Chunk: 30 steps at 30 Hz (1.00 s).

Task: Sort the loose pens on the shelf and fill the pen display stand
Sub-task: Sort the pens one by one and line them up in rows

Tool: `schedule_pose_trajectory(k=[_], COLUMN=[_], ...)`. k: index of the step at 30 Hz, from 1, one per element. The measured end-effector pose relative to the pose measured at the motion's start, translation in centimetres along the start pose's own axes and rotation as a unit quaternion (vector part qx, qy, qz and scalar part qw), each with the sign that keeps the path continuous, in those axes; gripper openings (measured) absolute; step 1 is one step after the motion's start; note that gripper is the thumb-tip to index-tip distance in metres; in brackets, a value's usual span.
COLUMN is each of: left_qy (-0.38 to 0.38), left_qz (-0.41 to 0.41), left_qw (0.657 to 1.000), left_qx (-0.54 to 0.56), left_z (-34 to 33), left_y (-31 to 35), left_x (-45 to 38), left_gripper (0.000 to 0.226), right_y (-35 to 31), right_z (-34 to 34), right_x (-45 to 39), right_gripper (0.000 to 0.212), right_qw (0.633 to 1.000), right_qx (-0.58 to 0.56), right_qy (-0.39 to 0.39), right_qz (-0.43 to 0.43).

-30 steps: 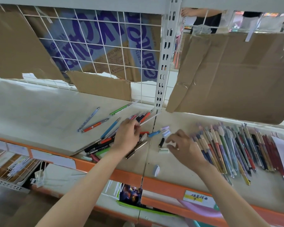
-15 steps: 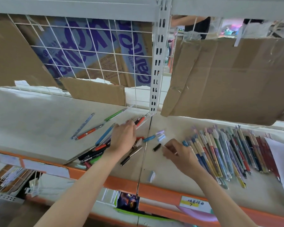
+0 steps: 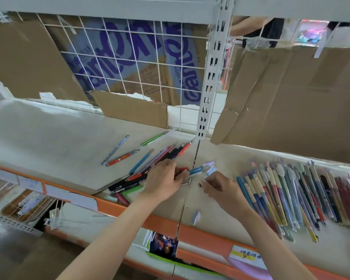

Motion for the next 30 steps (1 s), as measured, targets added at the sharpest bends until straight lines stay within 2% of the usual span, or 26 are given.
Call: schedule_pose_trajectory(k=[4,11,14,17,22,30], left_qy=[-0.034,-0.075,-0.095,-0.107,-0.081,-0.103], left_qz=[-0.017,0.009,0.011,0.010,-0.061,-0.027], left_qw=[0.999,0.996,0.993,0.991,0.992,0.994], left_qx=[-0.004,0.049,0.070,0.075,0.075,0.022], left_z=[-0.9,-0.8,-0.8,-0.6,0.1,-0.2], left_y=[0.9,0.5,0.3,0.0,-0.1,-0.7], left_x=[-0.1,0.1,0.4,0.8,1.8,1.8], left_gripper=[0.035,0.016,0.018,0.028,0.025,0.014], right_y=[0.2,1.2,1.8,1.9,1.7,0.8], right_z=[0.1,1.4,2.3,2.9,3.3,1.7], right_x=[0.1,0.3,0.4,0.5,0.6,0.6], right_gripper=[0.013,0.023,0.030,0.025,0.018,0.017], right_qw=[1.000,0.991,0.984,0.975,0.964,0.966], right_qx=[-0.013,-0.118,-0.148,-0.178,-0.207,-0.226], right_qy=[-0.004,0.037,0.074,0.108,0.142,0.098], right_qz=[-0.007,-0.044,-0.070,-0.082,-0.090,-0.081])
Point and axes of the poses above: each hand's wrist, its own x-axis away from the middle knuckle, its own z-axis out of the back of the hand, y = z × x, the point moved 6 cm from there along -x, towards the middle knuckle, and after that the axes turned 10 degrees about x, right-handed, at the moved point
